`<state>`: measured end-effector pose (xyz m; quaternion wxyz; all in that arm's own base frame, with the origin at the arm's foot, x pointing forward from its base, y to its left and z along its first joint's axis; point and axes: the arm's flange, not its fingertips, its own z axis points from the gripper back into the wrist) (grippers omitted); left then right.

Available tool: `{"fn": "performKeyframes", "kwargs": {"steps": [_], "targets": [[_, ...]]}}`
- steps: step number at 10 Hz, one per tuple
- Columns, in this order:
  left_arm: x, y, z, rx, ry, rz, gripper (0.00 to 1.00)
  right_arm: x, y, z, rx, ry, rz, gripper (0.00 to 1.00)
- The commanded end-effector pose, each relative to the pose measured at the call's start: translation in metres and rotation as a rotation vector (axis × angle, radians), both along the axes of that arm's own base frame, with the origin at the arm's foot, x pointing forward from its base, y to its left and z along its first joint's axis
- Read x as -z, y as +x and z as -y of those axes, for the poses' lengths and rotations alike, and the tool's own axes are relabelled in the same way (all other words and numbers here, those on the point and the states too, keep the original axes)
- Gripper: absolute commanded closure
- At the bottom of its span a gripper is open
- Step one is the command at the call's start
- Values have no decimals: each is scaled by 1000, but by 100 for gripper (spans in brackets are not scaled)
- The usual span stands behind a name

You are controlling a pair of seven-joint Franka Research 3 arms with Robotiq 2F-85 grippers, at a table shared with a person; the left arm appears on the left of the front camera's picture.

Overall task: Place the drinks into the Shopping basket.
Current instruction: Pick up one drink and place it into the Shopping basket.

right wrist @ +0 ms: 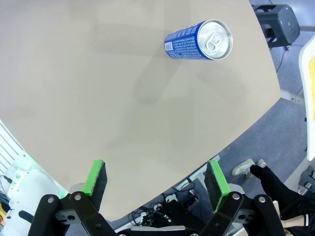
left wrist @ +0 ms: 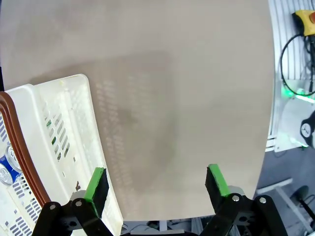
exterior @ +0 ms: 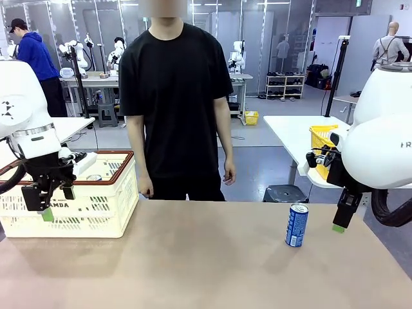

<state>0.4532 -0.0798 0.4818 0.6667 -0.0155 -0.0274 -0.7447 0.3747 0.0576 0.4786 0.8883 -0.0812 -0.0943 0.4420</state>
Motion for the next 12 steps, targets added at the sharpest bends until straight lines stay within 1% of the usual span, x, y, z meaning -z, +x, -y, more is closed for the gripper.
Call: {"fn": "performKeyframes", "kwargs": {"steps": [1,2,3,5,6,7,9,12], "targets": [[-2,2,0,-5,4,1,0,2,11,6,-33,59,14,0],[-2,2,0,-5,4,1,0,3,32,11,-48,85,48,0],[-2,2,0,-5,4,1,0,2,46,10,-82,100,59,0],[-2,2,0,-5,4,1,0,5,76,6,-116,130,33,0],[-2,2,0,-5,4,1,0,6,89,1,-112,139,24,0],[-2,2,0,-5,4,1,0,7,101,-3,-89,141,9,0],[-2,2,0,-5,4,1,0,10,125,-9,-57,191,-8,0],[-2,2,0,-5,4,1,0,12,138,-11,-55,216,-38,0]]}}
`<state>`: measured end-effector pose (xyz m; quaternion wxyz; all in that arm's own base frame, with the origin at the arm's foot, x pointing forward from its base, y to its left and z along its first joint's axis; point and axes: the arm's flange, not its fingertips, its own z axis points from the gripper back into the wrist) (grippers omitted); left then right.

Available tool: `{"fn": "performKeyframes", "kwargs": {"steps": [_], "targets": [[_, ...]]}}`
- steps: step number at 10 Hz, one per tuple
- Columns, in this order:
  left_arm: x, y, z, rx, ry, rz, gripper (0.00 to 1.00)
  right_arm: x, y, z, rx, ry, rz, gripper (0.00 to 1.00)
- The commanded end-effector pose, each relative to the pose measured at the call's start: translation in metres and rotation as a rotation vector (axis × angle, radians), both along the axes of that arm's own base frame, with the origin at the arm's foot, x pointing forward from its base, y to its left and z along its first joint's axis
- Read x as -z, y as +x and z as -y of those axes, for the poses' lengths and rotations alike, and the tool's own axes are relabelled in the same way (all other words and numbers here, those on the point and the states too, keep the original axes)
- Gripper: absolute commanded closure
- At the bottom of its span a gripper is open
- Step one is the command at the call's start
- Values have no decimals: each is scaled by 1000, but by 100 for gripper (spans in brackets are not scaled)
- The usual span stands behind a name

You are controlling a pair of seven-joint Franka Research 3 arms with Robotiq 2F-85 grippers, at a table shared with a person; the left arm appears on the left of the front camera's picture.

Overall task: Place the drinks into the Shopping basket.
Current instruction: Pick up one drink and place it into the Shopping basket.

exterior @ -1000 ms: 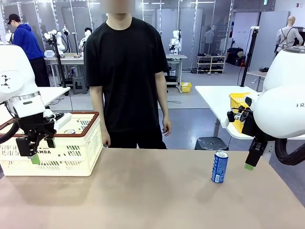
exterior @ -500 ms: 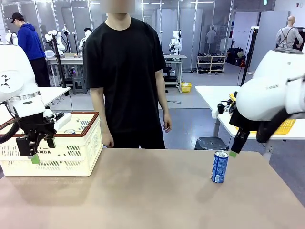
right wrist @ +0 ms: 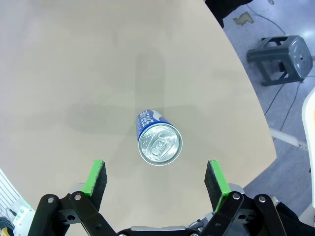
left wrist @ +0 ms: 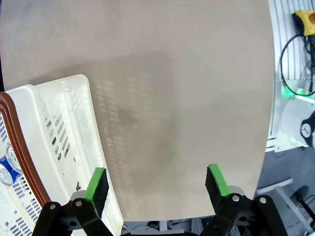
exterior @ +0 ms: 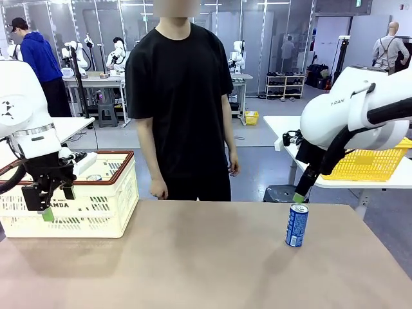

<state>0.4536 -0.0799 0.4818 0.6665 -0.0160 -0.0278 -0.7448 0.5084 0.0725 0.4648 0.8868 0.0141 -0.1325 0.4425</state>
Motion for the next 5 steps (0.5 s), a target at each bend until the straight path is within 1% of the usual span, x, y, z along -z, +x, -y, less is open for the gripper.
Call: {"fn": "performKeyframes", "kwargs": {"steps": [1,5], "targets": [[-2,2,0,-5,6,1,0,0,7,5,-25,6,-27,0],[-2,2,0,-5,6,1,0,9,12,6,-40,15,-76,0]]}}
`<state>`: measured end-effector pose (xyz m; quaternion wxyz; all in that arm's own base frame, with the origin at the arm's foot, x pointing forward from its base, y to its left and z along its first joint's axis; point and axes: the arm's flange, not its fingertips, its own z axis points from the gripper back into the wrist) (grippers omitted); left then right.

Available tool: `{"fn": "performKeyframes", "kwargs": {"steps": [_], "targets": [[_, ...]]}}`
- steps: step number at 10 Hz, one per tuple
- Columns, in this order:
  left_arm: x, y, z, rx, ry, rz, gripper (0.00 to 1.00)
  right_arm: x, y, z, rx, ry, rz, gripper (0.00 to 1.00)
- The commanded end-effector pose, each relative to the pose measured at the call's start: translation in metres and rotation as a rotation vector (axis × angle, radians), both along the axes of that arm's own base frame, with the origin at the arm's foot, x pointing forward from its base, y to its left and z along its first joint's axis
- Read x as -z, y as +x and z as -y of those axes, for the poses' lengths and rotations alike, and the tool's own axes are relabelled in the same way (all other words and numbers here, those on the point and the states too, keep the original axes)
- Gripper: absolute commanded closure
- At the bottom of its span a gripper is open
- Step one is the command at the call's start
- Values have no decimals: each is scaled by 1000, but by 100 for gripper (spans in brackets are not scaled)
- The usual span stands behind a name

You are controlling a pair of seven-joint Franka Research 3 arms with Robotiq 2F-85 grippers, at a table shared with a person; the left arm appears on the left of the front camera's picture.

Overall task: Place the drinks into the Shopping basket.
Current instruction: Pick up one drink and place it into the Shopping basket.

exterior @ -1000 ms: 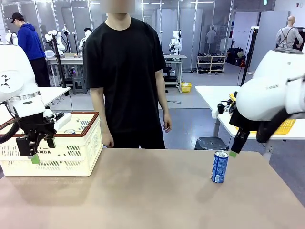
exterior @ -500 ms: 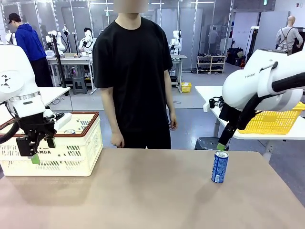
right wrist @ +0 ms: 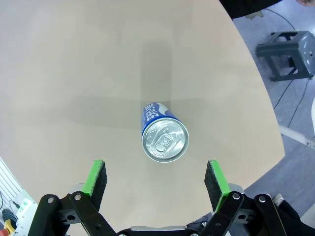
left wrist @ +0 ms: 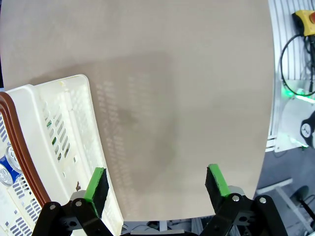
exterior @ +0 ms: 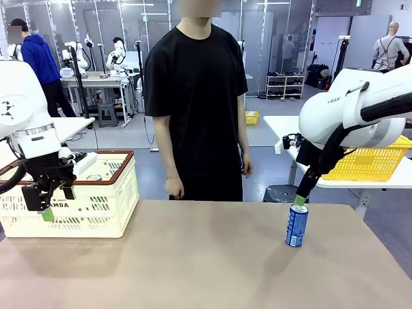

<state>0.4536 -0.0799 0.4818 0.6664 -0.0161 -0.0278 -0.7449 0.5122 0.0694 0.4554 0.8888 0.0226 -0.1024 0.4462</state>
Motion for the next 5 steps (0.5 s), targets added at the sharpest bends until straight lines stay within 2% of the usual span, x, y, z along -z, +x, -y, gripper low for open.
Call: {"fn": "performKeyframes", "kwargs": {"steps": [1,5], "targets": [[-2,2,0,-5,6,1,0,4,9,3,-31,26,-29,0],[-2,2,0,-5,6,1,0,24,19,5,-42,32,-80,0]]}}
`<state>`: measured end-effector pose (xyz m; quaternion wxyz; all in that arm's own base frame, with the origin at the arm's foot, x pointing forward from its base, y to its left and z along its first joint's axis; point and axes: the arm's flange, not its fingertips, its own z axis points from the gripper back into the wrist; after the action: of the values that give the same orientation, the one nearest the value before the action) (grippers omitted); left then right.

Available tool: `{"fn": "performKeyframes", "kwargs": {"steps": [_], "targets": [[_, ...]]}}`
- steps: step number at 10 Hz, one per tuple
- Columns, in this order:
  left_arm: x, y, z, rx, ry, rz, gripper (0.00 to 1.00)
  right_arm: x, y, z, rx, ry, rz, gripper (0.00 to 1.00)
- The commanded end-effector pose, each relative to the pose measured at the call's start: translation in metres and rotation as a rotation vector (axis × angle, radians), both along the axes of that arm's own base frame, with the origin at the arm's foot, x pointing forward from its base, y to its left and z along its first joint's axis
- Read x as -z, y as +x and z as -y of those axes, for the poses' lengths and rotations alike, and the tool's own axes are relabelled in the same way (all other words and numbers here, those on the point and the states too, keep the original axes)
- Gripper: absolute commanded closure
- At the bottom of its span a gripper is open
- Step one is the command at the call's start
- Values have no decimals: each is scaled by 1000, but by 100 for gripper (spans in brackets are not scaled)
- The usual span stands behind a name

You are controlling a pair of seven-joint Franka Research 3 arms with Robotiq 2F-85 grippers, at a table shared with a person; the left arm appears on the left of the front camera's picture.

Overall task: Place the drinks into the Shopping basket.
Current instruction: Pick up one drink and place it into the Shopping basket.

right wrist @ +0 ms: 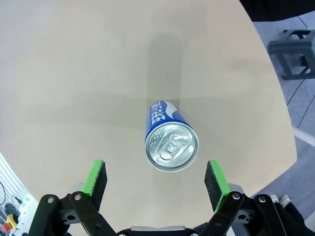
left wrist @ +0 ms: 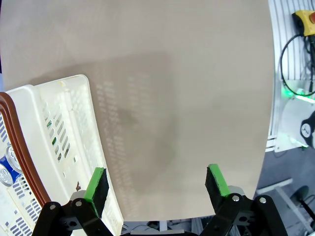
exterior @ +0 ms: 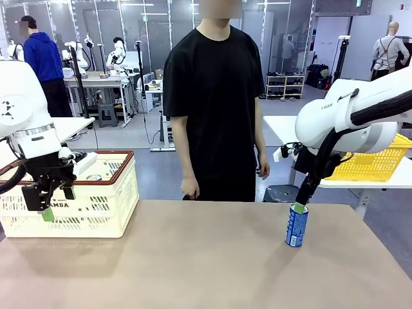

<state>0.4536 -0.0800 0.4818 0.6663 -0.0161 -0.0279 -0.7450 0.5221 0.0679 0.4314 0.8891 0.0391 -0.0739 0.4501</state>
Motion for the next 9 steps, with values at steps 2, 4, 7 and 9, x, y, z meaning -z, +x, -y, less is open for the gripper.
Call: {"fn": "performKeyframes", "kwargs": {"steps": [2,4,7,9], "targets": [[-2,2,0,-5,6,1,0,9,13,6,-46,20,-32,0],[-2,2,0,-5,6,1,0,18,18,8,-69,38,-52,0],[-2,2,0,-5,6,1,0,30,25,10,-79,40,-64,0],[-2,2,0,-5,6,1,0,38,29,11,-85,34,-79,0]]}}
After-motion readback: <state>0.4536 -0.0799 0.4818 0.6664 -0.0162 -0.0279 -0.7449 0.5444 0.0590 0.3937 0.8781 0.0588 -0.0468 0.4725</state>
